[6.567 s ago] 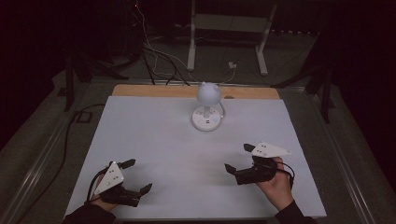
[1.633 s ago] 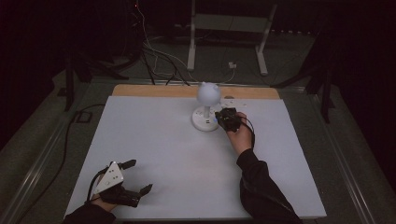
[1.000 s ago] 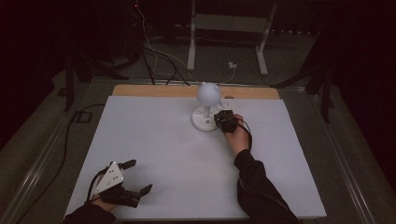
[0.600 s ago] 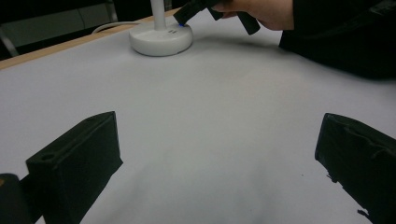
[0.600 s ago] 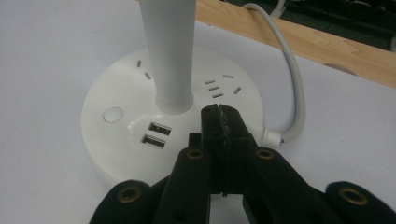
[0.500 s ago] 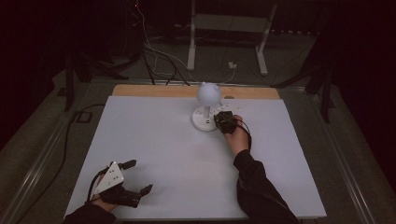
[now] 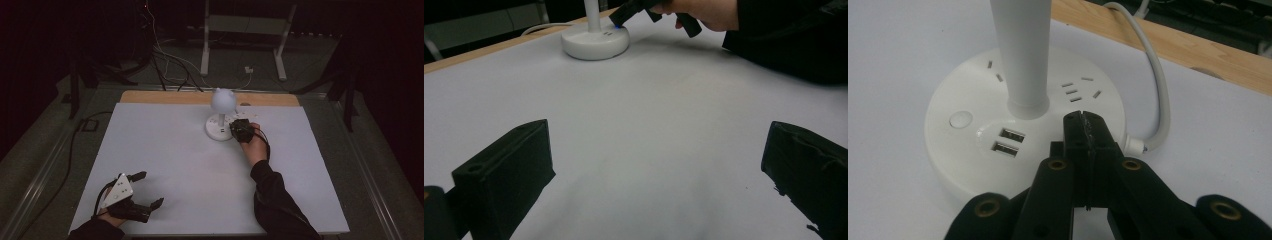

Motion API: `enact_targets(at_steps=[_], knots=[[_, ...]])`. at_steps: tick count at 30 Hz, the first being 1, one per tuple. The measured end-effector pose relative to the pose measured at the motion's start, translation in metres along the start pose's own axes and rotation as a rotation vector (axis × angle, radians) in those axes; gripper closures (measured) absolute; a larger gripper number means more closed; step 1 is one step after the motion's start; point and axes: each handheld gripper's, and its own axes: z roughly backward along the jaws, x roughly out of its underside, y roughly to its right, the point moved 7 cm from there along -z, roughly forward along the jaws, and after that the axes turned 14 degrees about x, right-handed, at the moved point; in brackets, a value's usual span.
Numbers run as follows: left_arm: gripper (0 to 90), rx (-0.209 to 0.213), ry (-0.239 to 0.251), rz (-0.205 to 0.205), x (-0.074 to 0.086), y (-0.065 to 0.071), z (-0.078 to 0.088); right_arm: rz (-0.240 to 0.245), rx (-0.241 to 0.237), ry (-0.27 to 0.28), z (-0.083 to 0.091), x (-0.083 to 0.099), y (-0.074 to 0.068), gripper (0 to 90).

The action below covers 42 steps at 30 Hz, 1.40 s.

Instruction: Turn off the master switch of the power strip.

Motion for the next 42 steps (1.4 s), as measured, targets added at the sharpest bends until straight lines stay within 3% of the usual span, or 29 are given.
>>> enact_targets(at_steps=[4, 5, 7, 12, 17, 20, 42], knots=[[0.7, 0.0, 0.001, 0.0, 0.0, -0.0001, 0.0, 0.012, -0.007, -0.006, 0.001, -0.0003, -0.0018, 90.0], [0.7, 0.001, 0.001, 0.0, 0.0, 0.0002, -0.0001, 0.037, 0.008, 0.002, 0.0014, -0.0003, -0.0031, 90.0], [0.7, 0.001, 0.003, -0.001, -0.0005, 0.0007, -0.0001, 0.042, 0.017, -0.004, 0.0012, -0.0008, -0.0034, 90.0], [0.7, 0.0, 0.004, -0.001, -0.0005, 0.0006, 0.0005, 0.016, 0.011, -0.005, 0.0012, -0.0003, -0.0029, 90.0], [0.7, 0.003, 0.0, -0.002, -0.0003, 0.001, -0.0004, 0.043, 0.028, -0.017, 0.0011, -0.0015, -0.0041, 90.0], [0.7, 0.003, 0.005, -0.002, -0.0007, 0.0011, 0.0002, 0.034, 0.033, -0.038, 0.0006, -0.0014, -0.0047, 90.0], [0.7, 0.003, 0.008, 0.0, -0.0007, 0.0002, 0.0006, 0.032, 0.039, -0.026, 0.0007, -0.0014, -0.0051, 90.0]])
